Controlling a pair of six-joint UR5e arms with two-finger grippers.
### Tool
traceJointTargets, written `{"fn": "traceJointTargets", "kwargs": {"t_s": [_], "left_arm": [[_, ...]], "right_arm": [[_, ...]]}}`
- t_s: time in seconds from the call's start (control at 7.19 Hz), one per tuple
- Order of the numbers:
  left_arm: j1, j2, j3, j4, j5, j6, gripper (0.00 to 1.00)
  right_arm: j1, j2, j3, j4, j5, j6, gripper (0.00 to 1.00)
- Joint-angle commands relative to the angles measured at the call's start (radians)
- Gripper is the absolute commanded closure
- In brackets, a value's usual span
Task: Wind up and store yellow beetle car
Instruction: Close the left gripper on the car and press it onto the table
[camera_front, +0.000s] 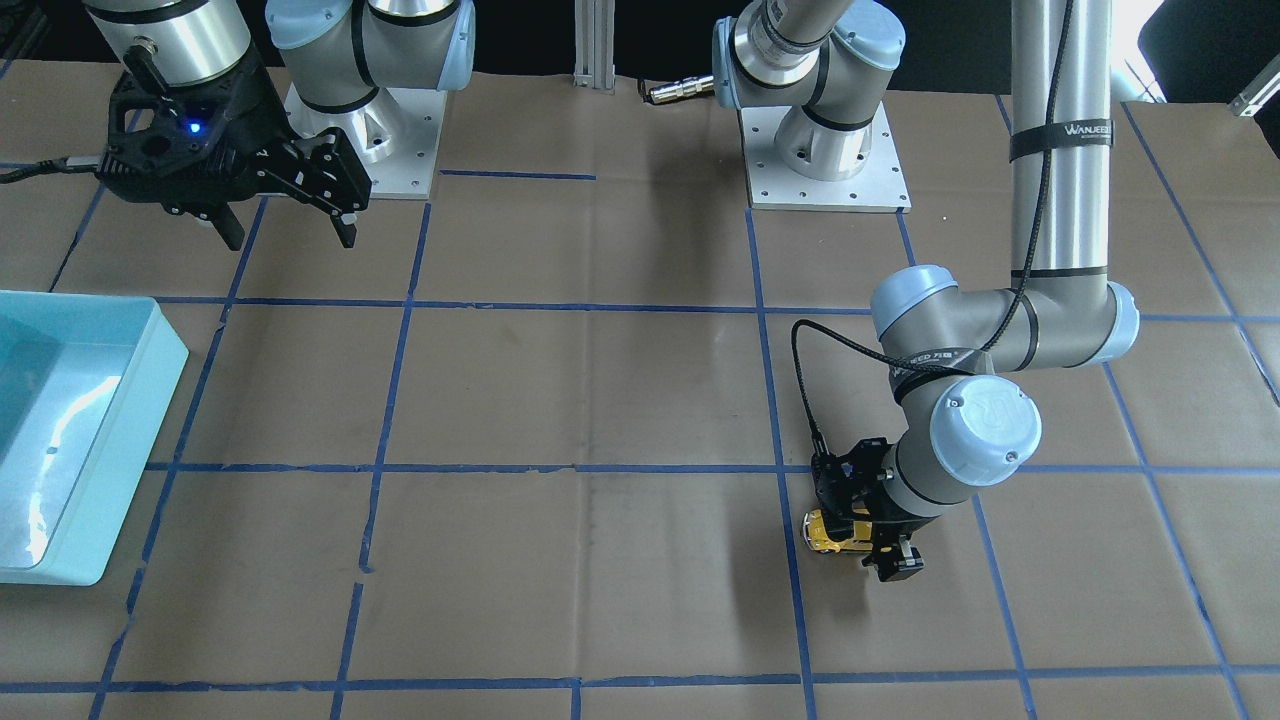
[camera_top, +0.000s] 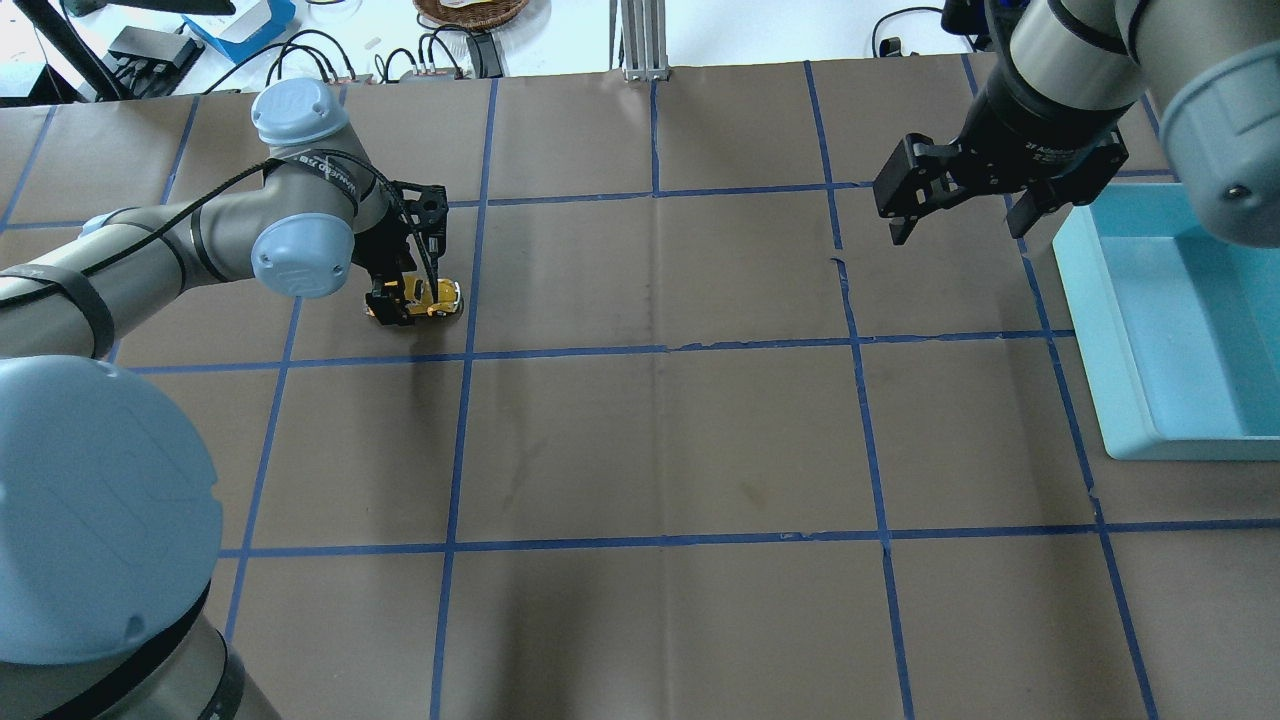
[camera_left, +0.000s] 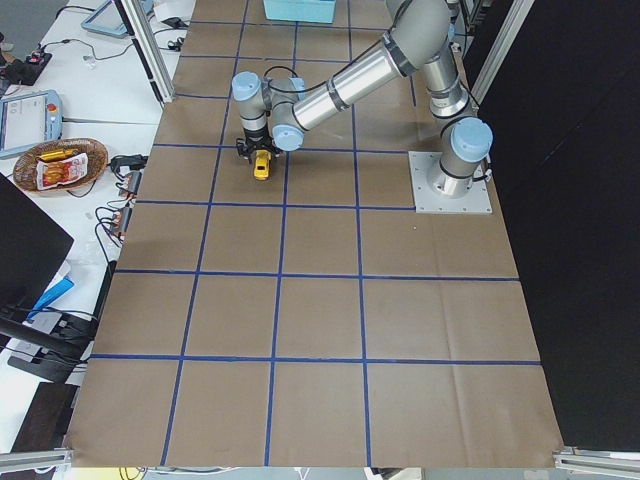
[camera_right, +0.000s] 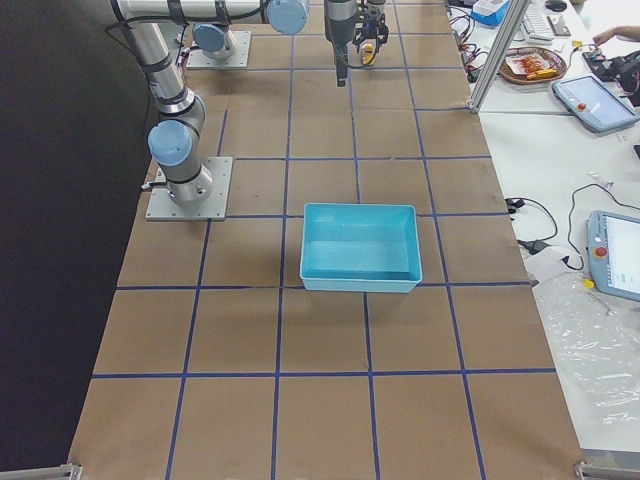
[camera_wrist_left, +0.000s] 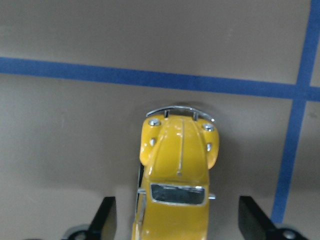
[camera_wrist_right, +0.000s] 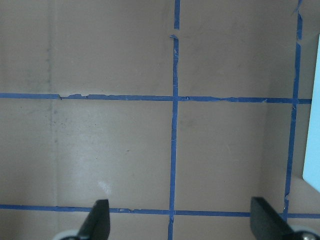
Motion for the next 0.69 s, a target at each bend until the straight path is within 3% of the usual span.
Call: {"fn": "traceJointTargets", "kwargs": {"t_s": [0.0, 0.14, 0.28, 0.56], "left_arm": [[0.000, 0.001, -0.001, 0.001, 0.001, 0.000, 0.50], [0.000, 0.004, -0.002, 0.001, 0.006, -0.002, 0.80], [0.000, 0.014, -0.002, 0.001, 0.009, -0.003, 0.97], [0.000, 0.024, -0.002, 0.000, 0.012, -0.003, 1.00]], "right_arm": [[-0.001, 0.000, 0.000, 0.000, 0.000, 0.000, 0.01], [-0.001, 0.000, 0.000, 0.000, 0.000, 0.000, 0.01], [-0.001, 0.000, 0.000, 0.000, 0.000, 0.000, 0.01], [-0.001, 0.000, 0.000, 0.000, 0.000, 0.000, 0.01]]}}
